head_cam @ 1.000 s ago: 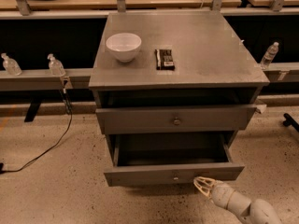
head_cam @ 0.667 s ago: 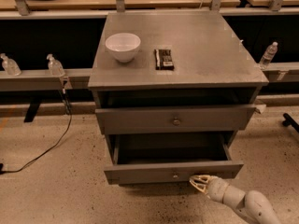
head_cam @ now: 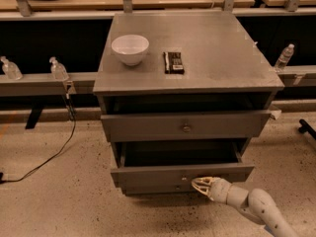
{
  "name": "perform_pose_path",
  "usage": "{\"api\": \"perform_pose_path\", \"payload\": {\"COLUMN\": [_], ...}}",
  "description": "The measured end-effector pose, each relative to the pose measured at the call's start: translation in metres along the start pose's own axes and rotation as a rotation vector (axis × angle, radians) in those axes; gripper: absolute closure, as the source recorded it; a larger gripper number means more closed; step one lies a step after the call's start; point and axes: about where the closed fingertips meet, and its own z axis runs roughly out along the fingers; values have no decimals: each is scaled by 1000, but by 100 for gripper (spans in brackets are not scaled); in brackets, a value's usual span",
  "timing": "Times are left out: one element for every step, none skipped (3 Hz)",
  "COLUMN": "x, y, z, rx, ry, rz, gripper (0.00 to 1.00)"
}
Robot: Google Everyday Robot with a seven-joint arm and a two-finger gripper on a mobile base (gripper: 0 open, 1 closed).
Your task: Close middle drawer
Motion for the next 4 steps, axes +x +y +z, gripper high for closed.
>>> {"api": "perform_pose_path", "payload": {"x": [0, -12, -14, -20], "y": [1, -12, -12, -22], "z": [-1, 29, 30, 50], "rx": [0, -31, -34, -53], "ry": [0, -26, -28, -37], "rz": [0, -27, -29, -48], "gripper": [100, 100, 100, 100]}}
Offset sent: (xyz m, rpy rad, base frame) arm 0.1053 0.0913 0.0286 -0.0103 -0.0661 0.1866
